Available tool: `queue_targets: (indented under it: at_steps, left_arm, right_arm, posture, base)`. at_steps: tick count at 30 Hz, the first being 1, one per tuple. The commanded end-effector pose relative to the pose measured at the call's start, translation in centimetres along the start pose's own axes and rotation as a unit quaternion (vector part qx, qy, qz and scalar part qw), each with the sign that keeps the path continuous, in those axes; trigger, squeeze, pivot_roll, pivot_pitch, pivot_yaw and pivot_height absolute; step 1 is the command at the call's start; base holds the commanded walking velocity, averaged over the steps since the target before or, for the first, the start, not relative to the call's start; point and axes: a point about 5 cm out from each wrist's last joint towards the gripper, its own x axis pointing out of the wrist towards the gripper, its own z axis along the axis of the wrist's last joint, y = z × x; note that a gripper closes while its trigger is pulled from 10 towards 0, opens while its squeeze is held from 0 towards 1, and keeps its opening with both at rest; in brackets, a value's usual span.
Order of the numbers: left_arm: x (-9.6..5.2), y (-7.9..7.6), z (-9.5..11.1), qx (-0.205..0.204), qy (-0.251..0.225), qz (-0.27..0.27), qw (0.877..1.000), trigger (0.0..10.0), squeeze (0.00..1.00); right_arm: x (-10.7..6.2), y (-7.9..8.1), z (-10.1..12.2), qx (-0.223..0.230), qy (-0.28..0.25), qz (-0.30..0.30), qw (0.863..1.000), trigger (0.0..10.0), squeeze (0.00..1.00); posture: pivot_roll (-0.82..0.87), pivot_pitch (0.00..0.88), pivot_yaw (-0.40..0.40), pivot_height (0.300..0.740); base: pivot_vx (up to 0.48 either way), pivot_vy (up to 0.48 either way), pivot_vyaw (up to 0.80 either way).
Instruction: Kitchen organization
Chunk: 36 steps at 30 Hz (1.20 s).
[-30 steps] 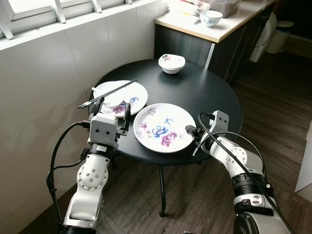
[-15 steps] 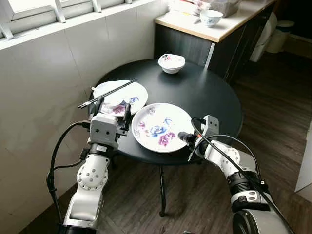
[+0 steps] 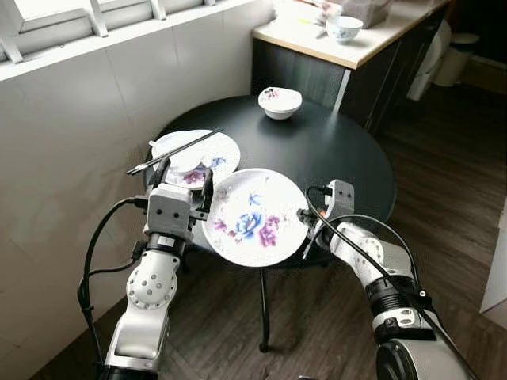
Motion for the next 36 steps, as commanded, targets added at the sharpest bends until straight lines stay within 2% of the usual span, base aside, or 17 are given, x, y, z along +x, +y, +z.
queue_targets:
  at_steps: [1,4,5,10,14,17,21,22,24,28,29,31,32,34,35,36]
  left_arm:
    - [0.0,-0.1,-0.1,0.003,0.005,-0.001,1.000,10.0,0.00]
    - [0.0,-0.1,-0.1,0.003,0.005,-0.001,1.000,10.0,0.00]
    - [0.0,-0.1,-0.1,0.004,0.005,-0.002,1.000,10.0,0.00]
    - [0.0,0.0,-0.1,0.004,0.005,-0.002,1.000,10.0,0.00]
    - [0.0,0.0,-0.1,0.005,0.006,-0.002,1.000,10.0,0.00]
    - [0.0,0.0,-0.2,0.004,0.006,-0.003,1.000,10.0,0.00]
    - [0.0,0.0,-0.2,0.004,0.007,-0.004,1.000,10.0,0.00]
    - [0.0,0.0,-0.2,0.002,0.008,-0.001,1.000,10.0,0.00]
    - [0.1,0.1,-0.3,0.001,0.008,0.001,1.000,10.0,0.00]
    - [0.1,0.1,-0.3,0.002,0.010,0.002,1.000,10.0,0.00]
    - [0.1,0.1,-0.3,0.002,0.011,0.003,1.000,10.0,0.00]
    - [0.1,0.1,-0.3,0.003,0.012,0.003,1.000,10.0,0.00]
    - [0.1,0.1,-0.4,0.003,0.013,0.003,1.000,10.0,0.00]
    - [0.1,0.1,-0.4,0.003,0.013,0.003,1.000,10.0,0.00]
    - [0.1,0.1,-0.4,0.003,0.014,0.003,1.000,10.0,0.00]
    - [0.0,0.1,-0.4,0.002,0.015,0.003,1.000,10.0,0.00]
  right_arm:
    - [-0.2,-0.4,-0.3,-0.004,0.001,-0.015,1.000,0.0,0.00]
    - [-0.4,-0.4,-0.1,0.011,-0.005,-0.013,1.000,0.0,0.00]
    - [-0.5,-0.3,0.3,0.032,-0.020,-0.009,0.999,0.0,0.00]
    - [-0.9,0.1,1.4,0.049,-0.063,0.006,0.997,0.0,0.00]
    - [-2.0,0.9,3.3,0.067,-0.147,0.039,0.986,0.0,0.00]
    - [-2.7,1.7,3.8,0.080,-0.174,0.072,0.979,0.0,0.00]
    - [-3.1,2.0,3.9,0.087,-0.187,0.089,0.974,0.0,0.00]
    - [-3.7,2.0,4.6,0.086,-0.221,0.094,0.967,0.0,0.00]
    - [-4.0,1.9,5.2,0.081,-0.246,0.091,0.962,0.0,0.00]
    - [-4.7,1.8,6.4,-0.026,-0.303,0.051,0.951,0.0,0.00]
    - [-5.0,2.1,6.6,-0.063,-0.320,0.045,0.944,0.0,0.00]
    - [-5.1,2.2,6.7,-0.073,-0.325,0.042,0.942,0.0,0.00]
    - [-5.3,2.4,6.7,-0.102,-0.337,0.033,0.935,0.0,0.00]
    - [-5.4,2.4,6.8,-0.116,-0.341,0.029,0.932,0.0,0.00]
    - [-5.5,2.5,6.7,-0.139,-0.347,0.024,0.927,0.0,0.00]
    - [-5.9,2.9,6.8,-0.183,-0.365,0.024,0.912,0.0,0.00]
  posture:
    - [0.02,0.023,-0.045,0.740]
    - [0.02,0.024,-0.043,0.740]
    - [0.02,0.024,-0.042,0.740]
    - [0.02,0.024,-0.041,0.740]
    - [0.02,0.024,-0.039,0.740]
    - [0.02,0.024,-0.036,0.740]
    - [0.02,0.023,-0.036,0.740]
    - [0.02,0.018,-0.037,0.740]
    - [0.02,0.018,-0.037,0.740]
    - [0.02,0.015,-0.038,0.740]
    - [0.02,0.012,-0.036,0.740]
    - [0.02,0.012,-0.036,0.740]
    - [0.02,0.009,-0.036,0.740]
    - [0.02,0.009,-0.036,0.740]
    - [0.02,0.009,-0.036,0.740]
    - [0.03,0.006,-0.035,0.740]
  base:
    - [0.000,0.000,0.00]
    - [0.000,0.000,0.00]
    - [0.000,0.000,0.00]
    - [0.000,0.000,0.00]
    - [0.000,0.000,0.00]
    - [0.000,0.000,0.00]
    - [0.000,0.000,0.00]
    - [0.000,0.000,0.00]
    - [0.000,0.000,0.00]
    - [0.000,0.000,0.00]
    - [0.000,0.000,0.00]
    - [0.000,0.000,0.00]
    - [0.000,0.000,0.00]
    - [0.000,0.000,0.00]
    - [0.000,0.000,0.00]
    - [0.000,0.000,0.80]
